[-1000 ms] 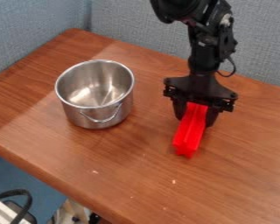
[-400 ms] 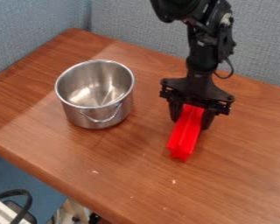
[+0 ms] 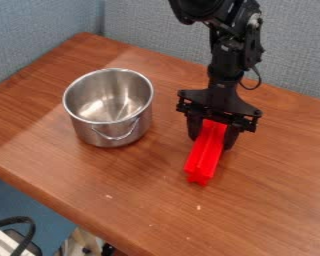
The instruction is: Put the red object in the metal pot
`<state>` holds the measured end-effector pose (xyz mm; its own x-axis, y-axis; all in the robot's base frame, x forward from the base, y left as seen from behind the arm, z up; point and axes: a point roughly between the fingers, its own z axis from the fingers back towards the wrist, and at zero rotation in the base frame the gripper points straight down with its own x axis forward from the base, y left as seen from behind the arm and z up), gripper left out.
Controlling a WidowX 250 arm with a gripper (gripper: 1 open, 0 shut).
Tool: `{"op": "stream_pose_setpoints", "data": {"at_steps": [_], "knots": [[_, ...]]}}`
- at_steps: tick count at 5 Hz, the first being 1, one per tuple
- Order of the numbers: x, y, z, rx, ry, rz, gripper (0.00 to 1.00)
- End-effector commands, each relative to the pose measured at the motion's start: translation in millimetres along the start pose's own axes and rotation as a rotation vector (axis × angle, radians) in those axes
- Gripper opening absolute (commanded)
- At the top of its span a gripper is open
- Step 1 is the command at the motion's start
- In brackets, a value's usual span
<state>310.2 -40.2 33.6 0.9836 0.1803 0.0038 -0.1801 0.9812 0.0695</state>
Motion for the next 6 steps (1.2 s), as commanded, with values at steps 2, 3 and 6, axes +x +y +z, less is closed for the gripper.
{"op": "stream_pose_setpoints", "data": {"at_steps": [2, 3, 6], "knots": [[10.5, 9, 31.6, -0.008, -0.063, 0.007, 0.00], [9.7, 11, 34.6, -0.005, -0.054, 0.010, 0.00], [8.6, 19, 48.5, 0.003, -0.036, 0.024, 0.00]]}}
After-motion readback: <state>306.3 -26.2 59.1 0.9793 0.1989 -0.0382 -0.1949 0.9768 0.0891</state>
